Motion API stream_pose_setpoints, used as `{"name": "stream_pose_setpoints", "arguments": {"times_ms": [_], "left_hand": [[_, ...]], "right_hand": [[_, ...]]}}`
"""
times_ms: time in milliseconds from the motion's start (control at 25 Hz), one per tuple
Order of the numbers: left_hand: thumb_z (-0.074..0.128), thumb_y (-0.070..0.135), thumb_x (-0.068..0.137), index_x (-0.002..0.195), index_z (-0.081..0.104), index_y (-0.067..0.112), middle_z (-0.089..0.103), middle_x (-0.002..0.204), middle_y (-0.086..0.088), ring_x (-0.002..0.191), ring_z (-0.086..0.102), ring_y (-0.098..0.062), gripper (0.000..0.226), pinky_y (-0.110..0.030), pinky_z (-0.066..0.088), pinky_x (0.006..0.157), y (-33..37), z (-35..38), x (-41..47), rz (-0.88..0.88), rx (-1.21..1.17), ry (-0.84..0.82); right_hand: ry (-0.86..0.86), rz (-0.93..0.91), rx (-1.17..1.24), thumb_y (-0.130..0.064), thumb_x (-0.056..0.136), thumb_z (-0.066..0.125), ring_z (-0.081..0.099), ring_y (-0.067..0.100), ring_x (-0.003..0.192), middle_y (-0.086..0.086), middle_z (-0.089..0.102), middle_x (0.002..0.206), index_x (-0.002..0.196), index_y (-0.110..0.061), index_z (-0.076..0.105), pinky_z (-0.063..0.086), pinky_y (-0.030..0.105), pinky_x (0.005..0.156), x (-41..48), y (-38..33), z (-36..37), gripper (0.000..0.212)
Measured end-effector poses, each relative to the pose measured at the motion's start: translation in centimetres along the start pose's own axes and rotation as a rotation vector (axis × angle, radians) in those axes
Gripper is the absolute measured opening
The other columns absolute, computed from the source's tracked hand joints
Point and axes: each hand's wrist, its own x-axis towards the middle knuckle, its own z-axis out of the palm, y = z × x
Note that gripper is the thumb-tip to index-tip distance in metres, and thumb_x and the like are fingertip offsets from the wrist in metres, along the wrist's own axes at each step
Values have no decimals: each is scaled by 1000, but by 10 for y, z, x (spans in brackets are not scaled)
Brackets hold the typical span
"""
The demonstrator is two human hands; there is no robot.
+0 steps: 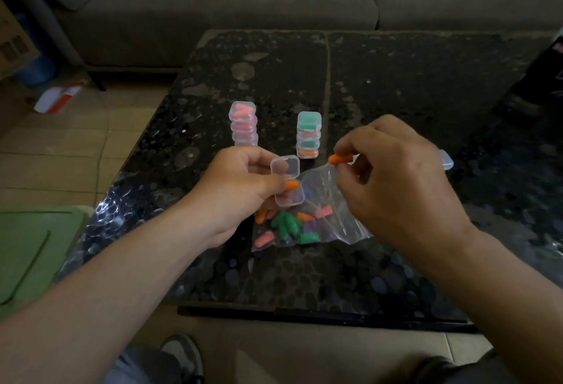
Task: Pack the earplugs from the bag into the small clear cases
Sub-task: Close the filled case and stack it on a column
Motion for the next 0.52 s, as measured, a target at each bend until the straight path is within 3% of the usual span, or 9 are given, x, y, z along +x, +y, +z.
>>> {"name": "stream_pose_setpoints", "arguments": {"times_ms": [120,320,520], "left_hand": [[76,-4,86,103,72,5,77,90,-14,79,77,-23,20,-37,62,77,2,2,-4,18,-39,-30],[75,0,88,106,71,1,77,91,-18,77,76,-25,19,-36,63,74,3,5,-7,59,-95,-81],[78,0,84,104,71,-1,76,89,-17,74,74,-23,21,-31,62,68,5,7,-10,68,-135,-104]], "right_hand": [[-56,-15,130,-7,87,71,60,9,77,-2,61,95,98,-18,76,56,30,66,-5,-2,6,17],[-147,-2,181,-12,87,72,60,3,77,-8,65,92,94,-24,78,52,16,67,-8,-7,16,15],[-190,23,223,-17,88,75,62,2,74,-12,66,86,94,-24,75,56,21,67,-8,-7,17,9]]}}
